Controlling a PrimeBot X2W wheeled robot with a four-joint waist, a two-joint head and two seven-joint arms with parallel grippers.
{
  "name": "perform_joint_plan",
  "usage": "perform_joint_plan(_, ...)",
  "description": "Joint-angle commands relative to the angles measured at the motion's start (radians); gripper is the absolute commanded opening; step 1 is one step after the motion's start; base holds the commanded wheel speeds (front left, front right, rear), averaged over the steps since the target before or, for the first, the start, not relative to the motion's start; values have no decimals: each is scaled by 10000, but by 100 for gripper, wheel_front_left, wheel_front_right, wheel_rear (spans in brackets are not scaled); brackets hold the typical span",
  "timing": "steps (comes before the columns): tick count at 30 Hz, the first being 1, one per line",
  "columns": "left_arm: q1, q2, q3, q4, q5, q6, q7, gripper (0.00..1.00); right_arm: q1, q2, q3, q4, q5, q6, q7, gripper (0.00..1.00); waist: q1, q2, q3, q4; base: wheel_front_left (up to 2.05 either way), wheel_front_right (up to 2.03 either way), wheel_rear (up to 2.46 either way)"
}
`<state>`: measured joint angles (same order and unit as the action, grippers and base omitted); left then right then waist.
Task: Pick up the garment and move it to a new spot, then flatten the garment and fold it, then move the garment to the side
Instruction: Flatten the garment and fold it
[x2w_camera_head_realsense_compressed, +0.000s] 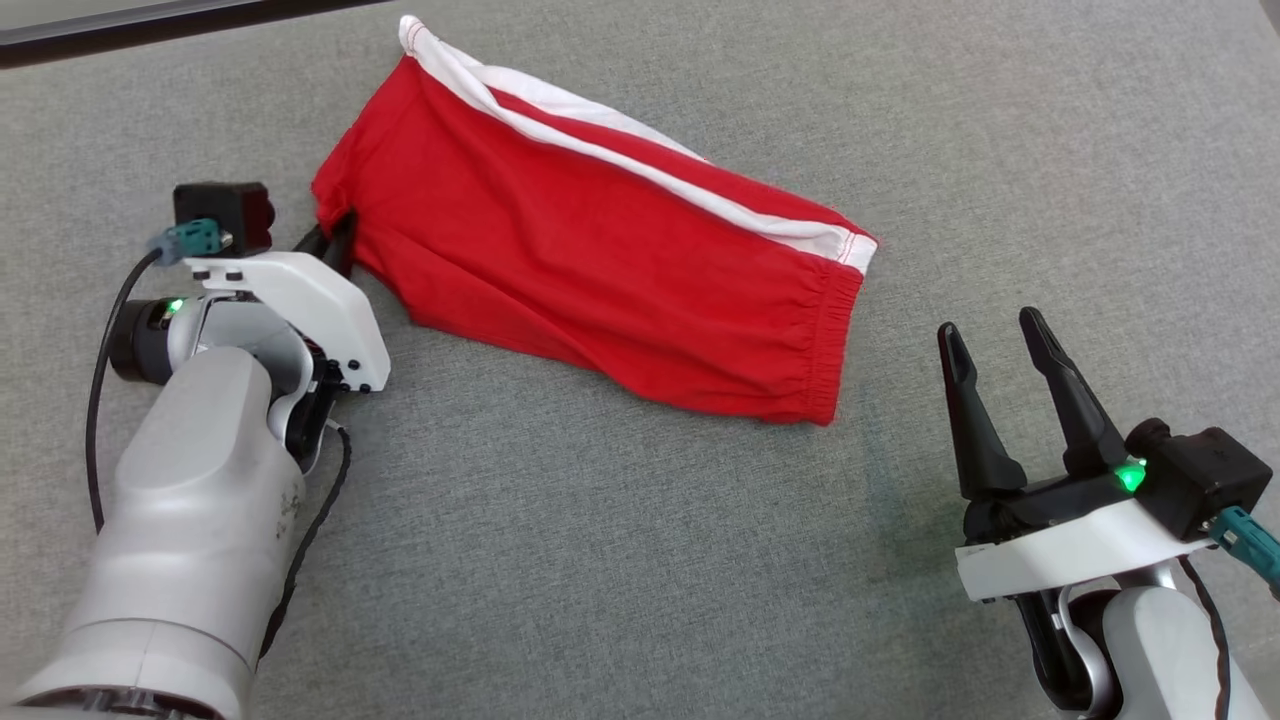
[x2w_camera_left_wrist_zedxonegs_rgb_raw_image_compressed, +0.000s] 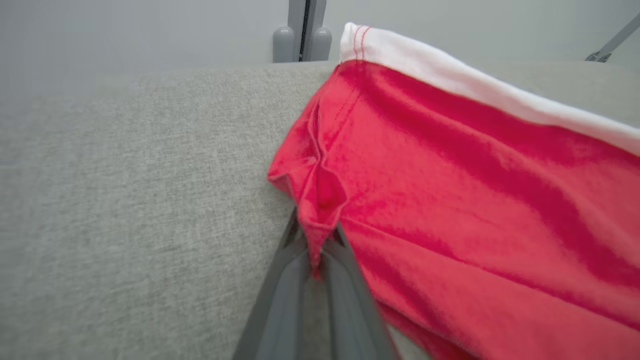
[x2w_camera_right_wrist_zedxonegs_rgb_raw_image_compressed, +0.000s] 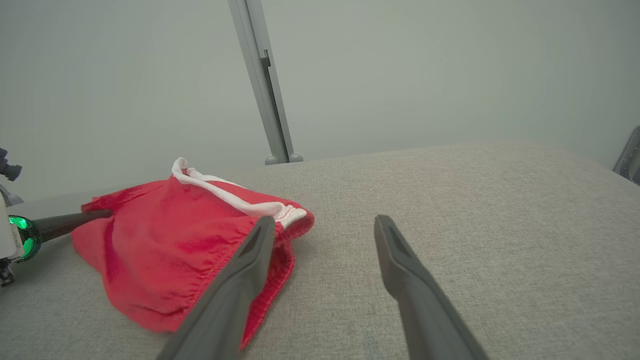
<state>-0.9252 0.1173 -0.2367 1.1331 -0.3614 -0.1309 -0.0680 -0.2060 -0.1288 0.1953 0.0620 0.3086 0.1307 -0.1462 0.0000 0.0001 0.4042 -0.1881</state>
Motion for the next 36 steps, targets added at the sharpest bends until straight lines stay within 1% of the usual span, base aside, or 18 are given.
perform_joint_plan(1,186,201,89,178,-69,73,-445,0,-31,-57,-37,54,39,0,-98,100,0,-1,-59,58,0,0,0)
perform_joint_plan(3,396,172,239,224,-215,130,-1054,0,17,-68,-24,75,31,0,-89,100,0,-1,-151,115,0,0,0)
perform_joint_plan(6,925,79,489,106,-478,130,-1651,0,130,-75,-21,98,23,0,-20,100,0,-1,-331,257,0,0,0)
perform_joint_plan(9,1707,-6,749,-355,-722,117,-1894,0,227,-106,-40,87,18,0,34,100,0,-1,-508,440,0,0,0)
perform_joint_plan(12,2650,-97,1008,-1357,-821,200,-1941,0,403,-150,-99,81,29,0,112,100,0,-1,-698,642,0,0,0)
perform_joint_plan(13,2650,-97,1008,-1357,-821,200,-1941,0,403,-150,-99,81,29,0,112,100,0,-1,-698,642,0,0,0)
perform_joint_plan(15,3406,-166,1204,-2330,-771,357,-1949,0,469,-163,-89,50,35,0,154,100,0,-1,-809,764,0,0,0)
perform_joint_plan(16,4235,-272,1305,-3336,-711,472,-1953,0,594,-194,-146,31,34,0,231,100,0,-1,-952,891,0,0,0)
perform_joint_plan(18,5082,-355,1308,-4269,-625,631,-1955,0,733,-204,-183,29,31,0,338,100,0,-1,-1123,1006,0,0,0)
perform_joint_plan(23,6875,-482,1206,-6261,-750,1163,-1800,0,1039,-258,-278,-34,69,0,463,100,0,-1,-1481,1168,0,0,0)
perform_joint_plan(27,8001,-522,1088,-7582,-918,1603,-1264,0,1290,-258,-414,-106,69,0,560,100,0,-1,-1728,1272,0,0,0)
perform_joint_plan(29,8327,-537,993,-8075,-977,1737,-982,0,1372,-207,-484,-197,33,0,625,100,0,-1,-1777,1323,0,0,0)
perform_joint_plan(30,8439,-537,962,-8279,-979,1803,-882,32,1406,-179,-517,-231,26,0,663,100,0,-1,-1804,1338,0,0,0)
perform_joint_plan(31,8527,-528,938,-8443,-926,1878,-806,87,1429,-173,-541,-269,15,0,677,100,0,-1,-1818,1347,0,0,0)
perform_joint_plan(32,8565,-479,943,-8567,-890,1904,-818,100,1444,-165,-556,-294,-1,0,719,100,0,-1,-1831,1352,0,0,0)
perform_joint_plan(36,8651,-316,929,-9091,-518,2126,-1185,100,1484,-140,-643,-460,-139,0,818,100,0,-1,-1913,1352,0,0,0)
